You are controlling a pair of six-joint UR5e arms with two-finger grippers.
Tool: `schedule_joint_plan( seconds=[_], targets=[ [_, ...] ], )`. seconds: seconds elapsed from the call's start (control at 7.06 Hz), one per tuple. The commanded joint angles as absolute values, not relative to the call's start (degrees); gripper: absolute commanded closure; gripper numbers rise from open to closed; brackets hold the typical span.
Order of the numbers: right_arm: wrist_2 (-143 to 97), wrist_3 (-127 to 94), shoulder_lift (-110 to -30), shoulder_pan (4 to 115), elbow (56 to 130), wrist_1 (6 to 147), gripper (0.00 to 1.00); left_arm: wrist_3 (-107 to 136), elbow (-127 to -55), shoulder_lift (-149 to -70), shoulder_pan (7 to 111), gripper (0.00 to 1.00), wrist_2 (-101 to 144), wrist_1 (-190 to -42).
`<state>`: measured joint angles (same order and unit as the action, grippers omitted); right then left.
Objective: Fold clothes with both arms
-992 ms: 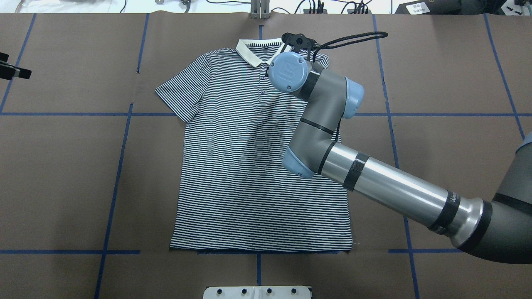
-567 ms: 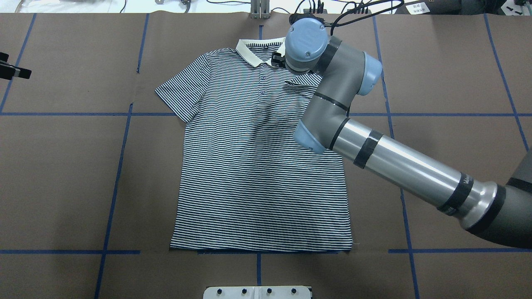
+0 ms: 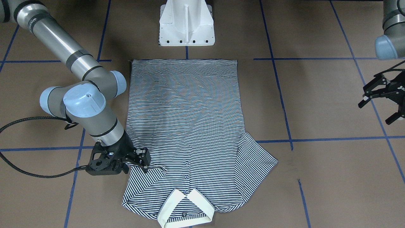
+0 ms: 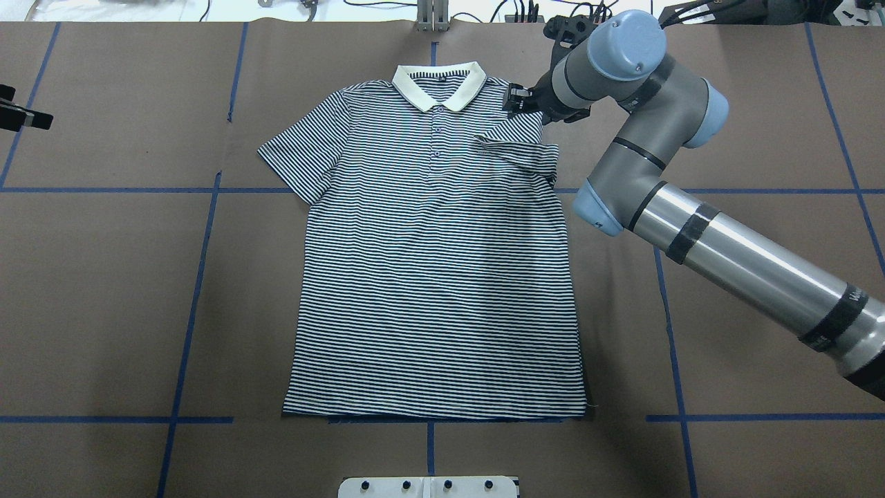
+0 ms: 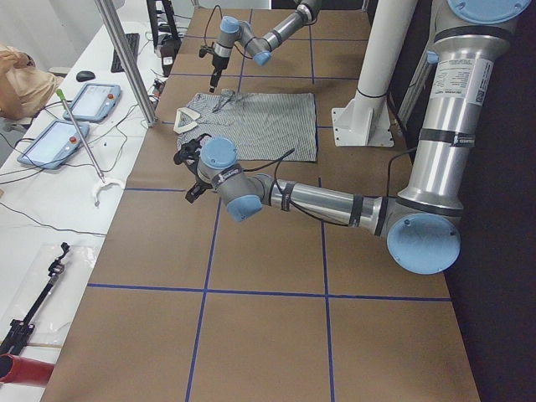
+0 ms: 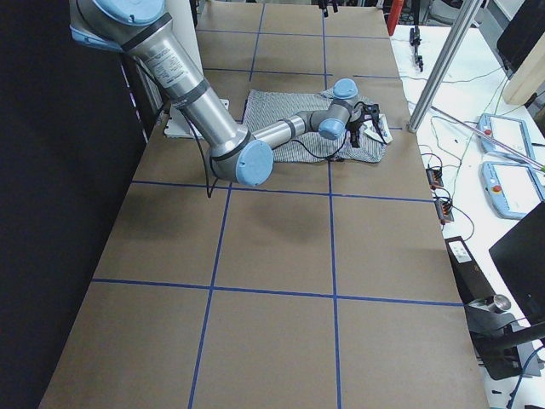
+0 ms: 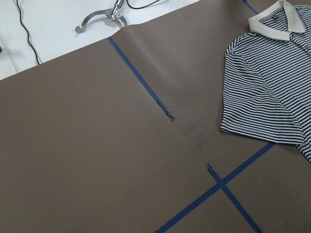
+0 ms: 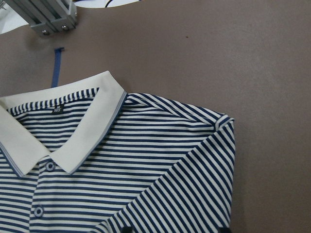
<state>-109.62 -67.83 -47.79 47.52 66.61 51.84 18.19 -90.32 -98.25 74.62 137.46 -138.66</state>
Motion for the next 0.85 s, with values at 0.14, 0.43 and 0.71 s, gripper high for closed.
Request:
schedule_joint_plan(
  seconds=[0.14, 0.43, 0.71],
  targets=[
    [-110.2, -67.3, -52.9, 47.5, 68.7, 51.4, 0.40, 18.2, -90.4, -98.3, 74.5, 0.01, 137.5, -138.8],
    [-109.8, -68.2, -52.8, 46.9, 68.6, 51.6, 0.49, 18.1, -90.4, -98.3, 74.6, 0.01, 137.5, -138.8],
    [-109.8, -71.3, -52.6, 46.7, 68.6, 51.8, 1.00, 18.1, -90.4, -98.3, 74.6, 0.01, 137.5, -138.9]
  ],
)
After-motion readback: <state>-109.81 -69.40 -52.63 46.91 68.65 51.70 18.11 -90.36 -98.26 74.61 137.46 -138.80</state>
